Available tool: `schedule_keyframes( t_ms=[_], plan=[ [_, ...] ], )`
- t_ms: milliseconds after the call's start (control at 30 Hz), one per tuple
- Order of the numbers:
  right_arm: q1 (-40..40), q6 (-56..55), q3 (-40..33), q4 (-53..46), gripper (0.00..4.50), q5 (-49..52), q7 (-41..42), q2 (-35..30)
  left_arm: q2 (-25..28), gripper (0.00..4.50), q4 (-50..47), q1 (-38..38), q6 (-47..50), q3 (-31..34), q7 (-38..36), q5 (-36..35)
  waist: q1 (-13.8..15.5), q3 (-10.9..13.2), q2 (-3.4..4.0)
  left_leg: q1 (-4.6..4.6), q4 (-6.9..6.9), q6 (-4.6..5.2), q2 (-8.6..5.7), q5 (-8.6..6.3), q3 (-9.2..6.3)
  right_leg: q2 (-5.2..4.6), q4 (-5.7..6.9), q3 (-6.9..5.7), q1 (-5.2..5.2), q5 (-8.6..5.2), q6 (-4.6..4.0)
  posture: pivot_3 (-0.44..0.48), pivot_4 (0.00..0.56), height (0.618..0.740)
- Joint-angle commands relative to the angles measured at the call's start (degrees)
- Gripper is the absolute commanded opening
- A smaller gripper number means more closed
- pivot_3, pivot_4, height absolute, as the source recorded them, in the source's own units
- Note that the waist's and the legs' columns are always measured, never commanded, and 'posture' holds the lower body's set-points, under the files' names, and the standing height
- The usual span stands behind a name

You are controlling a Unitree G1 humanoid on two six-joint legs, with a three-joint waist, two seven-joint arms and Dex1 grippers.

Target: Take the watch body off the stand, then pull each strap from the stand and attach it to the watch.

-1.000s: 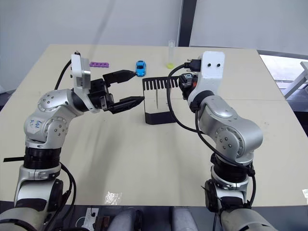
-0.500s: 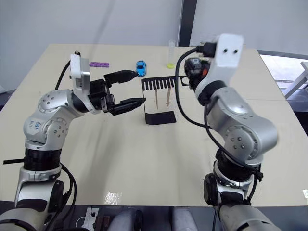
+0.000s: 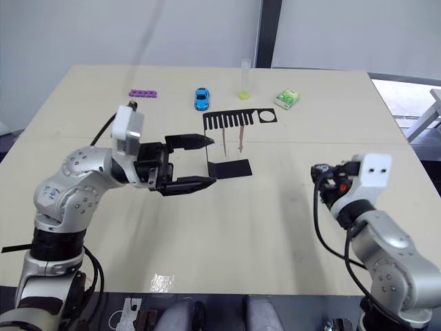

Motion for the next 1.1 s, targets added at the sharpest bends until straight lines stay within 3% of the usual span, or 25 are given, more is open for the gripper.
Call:
schedule_keyframes(
  t_ms=[33, 267, 600, 800, 1100],
  plan=[
    [1.3, -10.3, 5.4, 3.8, 1.59, -5.3, 3.6, 0.0, -0.3, 4.5, -0.4, 0.5, -2.9, -2.1, -2.2, 1.7, 0.1, 0.0, 0.0, -0.01, 0.01, 0.0, 0.0, 0.0, 0.01, 0.01, 0.03, 0.03, -0.02, 0.0, 0.0, 0.0, 0.15, 0.74],
    [1.5, -24.3, 10.9, 17.5, 1.59, -12.8, 5.8, 1.9, -1.8, 4.5, 2.7, 0.3, -6.7, -4.3, -3.5, 5.0, 0.5, 0.0, 0.0, -0.04, 0.02, 0.07, -0.02, -0.04, 0.0, -0.04, 0.06, 0.03, -0.03, 0.0, 0.0, 0.0, 0.15, 0.74],
    [0.6, -28.2, 11.1, 22.7, 1.59, -13.0, 7.3, 2.5, -2.6, 4.5, 3.7, 0.6, -7.9, -4.1, -2.8, 6.0, 0.4, 0.0, 0.0, -0.03, 0.03, 0.08, 0.01, -0.04, 0.0, -0.04, 0.09, 0.02, -0.03, 0.0, 0.0, 0.0, 0.15, 0.74],
    [1.1, -26.7, 9.1, 21.2, 4.36, -11.2, 8.0, 1.3, -2.5, 4.5, 3.4, 1.3, -7.3, -3.3, -1.1, 6.3, 0.5, 0.0, 0.0, -0.03, 0.03, 0.08, 0.0, -0.04, 0.0, -0.05, 0.12, 0.02, -0.03, 0.0, 0.0, 0.0, 0.15, 0.74],
    [14.0, -17.3, -4.6, 4.0, 4.46, 6.1, 17.2, -7.3, -0.5, 4.5, -1.4, 9.5, -4.6, 3.2, 7.0, 6.2, 1.1, 0.0, 0.0, -0.04, 0.02, 0.11, 0.03, -0.07, -0.03, -0.07, 0.11, 0.0, 0.0, 0.0, 0.0, 0.0, 0.15, 0.74]
  ],
)
